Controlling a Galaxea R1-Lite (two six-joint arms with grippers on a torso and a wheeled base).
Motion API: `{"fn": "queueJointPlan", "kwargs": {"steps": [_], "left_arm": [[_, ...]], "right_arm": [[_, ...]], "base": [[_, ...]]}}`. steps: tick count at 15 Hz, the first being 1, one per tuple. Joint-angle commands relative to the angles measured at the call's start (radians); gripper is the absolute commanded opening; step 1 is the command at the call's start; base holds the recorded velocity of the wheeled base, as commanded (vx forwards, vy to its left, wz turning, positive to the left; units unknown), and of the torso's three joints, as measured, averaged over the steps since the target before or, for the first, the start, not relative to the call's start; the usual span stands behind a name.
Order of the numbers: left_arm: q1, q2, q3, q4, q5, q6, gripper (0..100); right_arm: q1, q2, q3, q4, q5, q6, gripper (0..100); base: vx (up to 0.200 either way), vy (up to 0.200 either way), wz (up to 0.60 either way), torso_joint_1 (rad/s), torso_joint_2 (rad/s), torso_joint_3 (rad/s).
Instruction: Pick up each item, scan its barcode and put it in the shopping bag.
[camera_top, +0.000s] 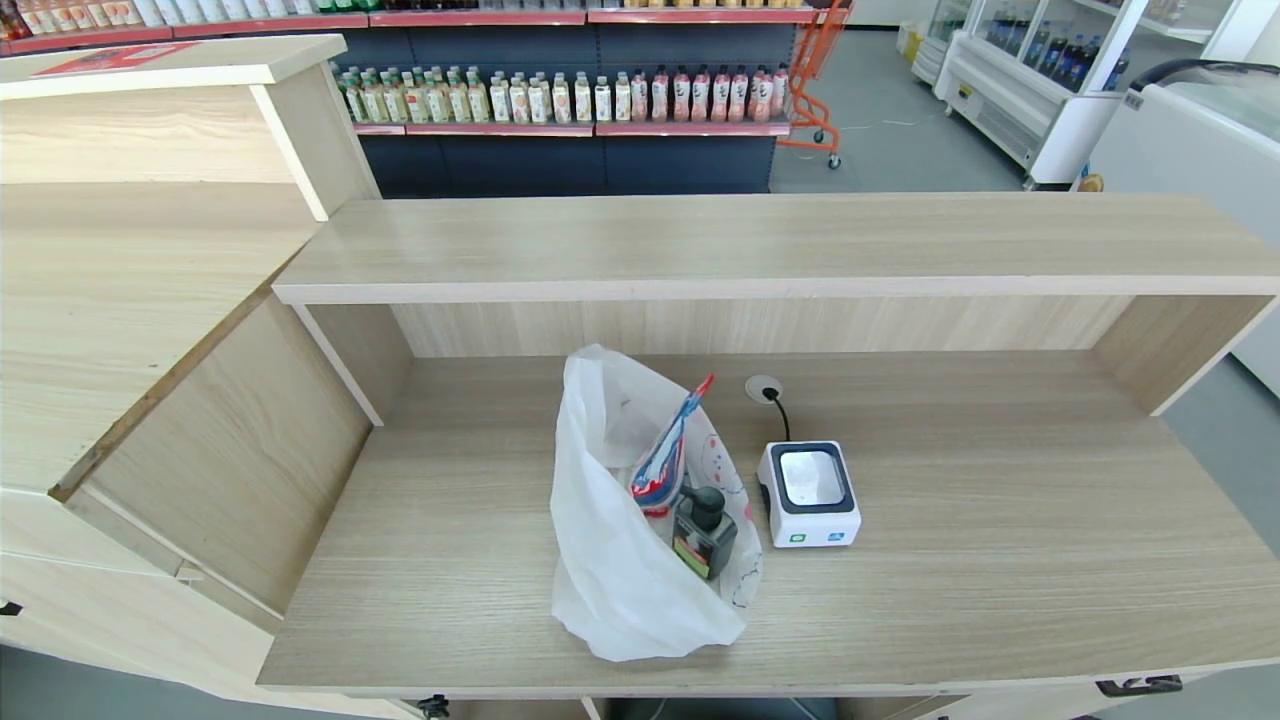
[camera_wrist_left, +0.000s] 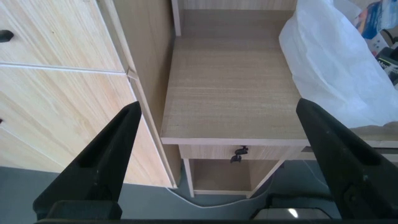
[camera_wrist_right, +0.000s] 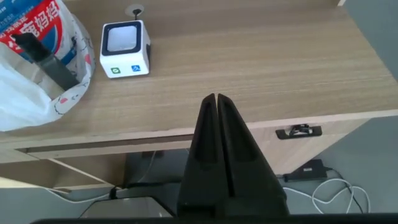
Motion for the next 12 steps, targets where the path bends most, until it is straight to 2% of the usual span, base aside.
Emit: {"fn": "queueJointPlan", "kwargs": {"steps": [1, 2, 8, 12], "left_arm": [[0.001, 0.001, 0.000, 0.000, -0.001, 0.000, 100], [-0.001, 0.004, 0.000, 0.000, -0.003, 0.006, 100], [-0.001, 0.000, 0.000, 0.000, -0.001, 0.010, 100], [0.001, 0.000, 0.000, 0.000, -0.001, 0.007, 100]], "right_arm": [[0.000, 0.004, 0.000, 0.001, -0.001, 0.000, 0], [0.000, 0.004, 0.000, 0.001, -0.001, 0.000, 0], [0.000, 0.004, 0.000, 0.001, 0.001, 0.000, 0], [0.000, 0.004, 0.000, 0.001, -0.001, 0.000, 0]], "base": [[0.000, -0.200, 0.00, -0.002, 0.01, 0.012], [0.000, -0.200, 0.00, -0.002, 0.00, -0.002], [0.200, -0.200, 0.00, 0.007, 0.00, 0.001], [0.000, 0.000, 0.00, 0.000, 0.00, 0.000]]}}
